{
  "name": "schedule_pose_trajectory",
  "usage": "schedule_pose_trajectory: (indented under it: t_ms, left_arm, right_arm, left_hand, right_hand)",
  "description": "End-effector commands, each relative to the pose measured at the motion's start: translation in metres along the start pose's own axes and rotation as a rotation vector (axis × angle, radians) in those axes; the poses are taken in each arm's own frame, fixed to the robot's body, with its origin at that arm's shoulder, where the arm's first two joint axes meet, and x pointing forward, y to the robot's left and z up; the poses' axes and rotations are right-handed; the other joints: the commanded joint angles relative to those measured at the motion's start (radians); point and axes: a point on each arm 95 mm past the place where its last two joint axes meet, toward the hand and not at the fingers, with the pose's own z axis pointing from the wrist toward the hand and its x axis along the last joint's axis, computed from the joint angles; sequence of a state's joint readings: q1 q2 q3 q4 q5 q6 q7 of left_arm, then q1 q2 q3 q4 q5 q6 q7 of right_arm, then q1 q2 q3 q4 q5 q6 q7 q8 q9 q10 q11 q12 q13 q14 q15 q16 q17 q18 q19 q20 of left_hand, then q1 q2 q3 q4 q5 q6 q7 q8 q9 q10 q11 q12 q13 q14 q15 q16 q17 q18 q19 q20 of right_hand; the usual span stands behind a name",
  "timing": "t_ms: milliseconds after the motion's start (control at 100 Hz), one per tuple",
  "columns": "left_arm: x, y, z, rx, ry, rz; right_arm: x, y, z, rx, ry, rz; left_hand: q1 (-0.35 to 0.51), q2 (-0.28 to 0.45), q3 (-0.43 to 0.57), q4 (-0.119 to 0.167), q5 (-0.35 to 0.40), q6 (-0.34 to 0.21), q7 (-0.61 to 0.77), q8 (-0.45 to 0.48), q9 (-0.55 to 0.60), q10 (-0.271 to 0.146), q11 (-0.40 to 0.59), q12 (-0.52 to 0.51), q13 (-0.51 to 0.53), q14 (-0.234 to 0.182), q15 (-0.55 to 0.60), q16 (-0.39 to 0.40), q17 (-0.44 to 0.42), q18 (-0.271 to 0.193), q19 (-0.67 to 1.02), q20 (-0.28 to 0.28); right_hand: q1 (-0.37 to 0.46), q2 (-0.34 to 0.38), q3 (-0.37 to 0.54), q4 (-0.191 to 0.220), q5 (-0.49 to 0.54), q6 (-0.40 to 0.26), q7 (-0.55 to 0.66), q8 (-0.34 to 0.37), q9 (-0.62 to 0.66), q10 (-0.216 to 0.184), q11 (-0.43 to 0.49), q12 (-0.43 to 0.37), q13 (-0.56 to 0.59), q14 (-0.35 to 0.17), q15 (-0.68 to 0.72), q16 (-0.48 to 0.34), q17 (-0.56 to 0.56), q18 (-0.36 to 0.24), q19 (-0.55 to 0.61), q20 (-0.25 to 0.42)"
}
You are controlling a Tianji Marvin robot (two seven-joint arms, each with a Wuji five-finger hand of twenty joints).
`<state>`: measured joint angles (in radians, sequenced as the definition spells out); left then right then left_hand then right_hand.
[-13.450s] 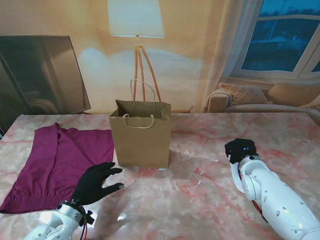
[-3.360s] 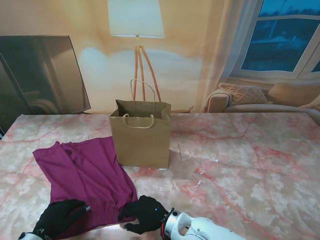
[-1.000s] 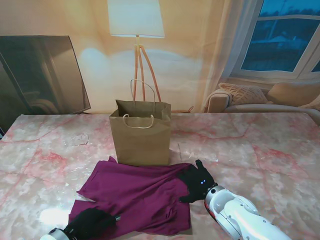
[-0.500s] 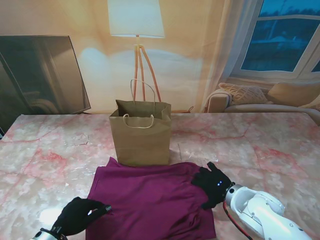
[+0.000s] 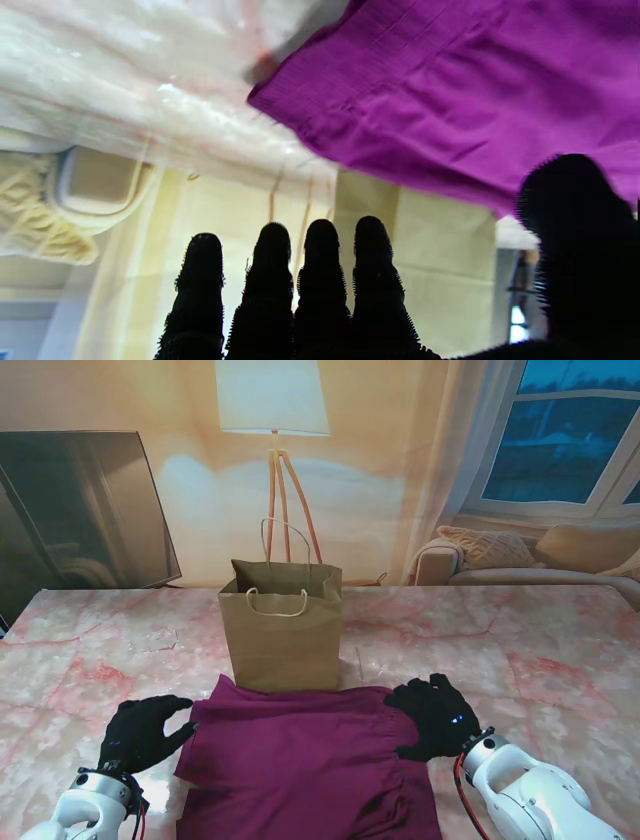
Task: Fold the socks and the shorts into the kraft paper bag
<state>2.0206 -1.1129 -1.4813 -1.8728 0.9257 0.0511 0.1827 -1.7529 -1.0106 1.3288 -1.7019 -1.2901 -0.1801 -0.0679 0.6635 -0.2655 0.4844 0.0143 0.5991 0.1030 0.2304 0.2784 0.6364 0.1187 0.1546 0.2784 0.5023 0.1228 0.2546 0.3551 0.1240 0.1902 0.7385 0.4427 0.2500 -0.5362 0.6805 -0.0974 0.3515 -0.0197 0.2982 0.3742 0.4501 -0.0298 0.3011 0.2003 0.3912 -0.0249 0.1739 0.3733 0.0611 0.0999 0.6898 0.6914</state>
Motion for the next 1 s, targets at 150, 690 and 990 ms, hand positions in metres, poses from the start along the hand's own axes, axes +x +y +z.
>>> schedule_pose_trajectory:
  t_ms: [150, 690, 990]
  left_arm:
    - [-0.008, 0.002, 0.036, 0.016, -0.021, -0.008]
    - [-0.018, 0.028, 0.102, -0.099, -0.020, 0.023]
    - [-0.021, 0.051, 0.123, -0.172, -0.023, 0.037]
  right_arm:
    - [-0.004, 0.012, 0.031, -0.021, -0.120, 0.097]
    - [-0.004, -0.013, 0.079, 0.115, -0.232, 0.113]
    - [-0.002, -0.025, 0.091, 0.180, -0.238, 0.094]
  left_hand:
    - [0.109, -0.015, 0.137, -0.075, -0.027, -0.025, -0.013, -0.033, -0.041, -0.060, -0.004, -0.026, -0.024, -0.048, -0.032, -0.017, -0.015, -0.001, -0.032, -0.004]
    - [-0.001, -0.151, 0.242, -0.106, -0.138, -0.036, -0.020, -0.085, -0.116, -0.098, 0.003, -0.048, -0.064, -0.035, -0.020, -0.004, -0.076, -0.001, -0.077, -0.002]
    - [-0.065, -0.236, 0.273, -0.122, -0.256, 0.036, -0.103, -0.131, -0.063, -0.079, 0.115, 0.099, -0.077, -0.010, 0.064, 0.128, -0.118, -0.008, -0.114, 0.003]
  right_hand:
    - [0.306, 0.160, -0.167, 0.065, 0.066, 0.006, 0.074, -0.007, 0.082, 0.020, 0.034, 0.020, 0.149, 0.047, -0.005, -0.043, 0.204, 0.028, 0.068, -0.081]
    - [0.314, 0.053, -0.191, 0.041, 0.041, 0.029, 0.087, -0.028, 0.044, 0.032, 0.064, 0.034, 0.166, 0.060, 0.038, -0.011, 0.256, 0.027, 0.190, -0.076]
    - [0.122, -0.135, 0.464, -0.035, 0.026, 0.042, 0.091, -0.051, 0.079, 0.040, 0.143, 0.065, 0.350, 0.046, 0.359, 0.242, 0.344, 0.020, 0.302, -0.038]
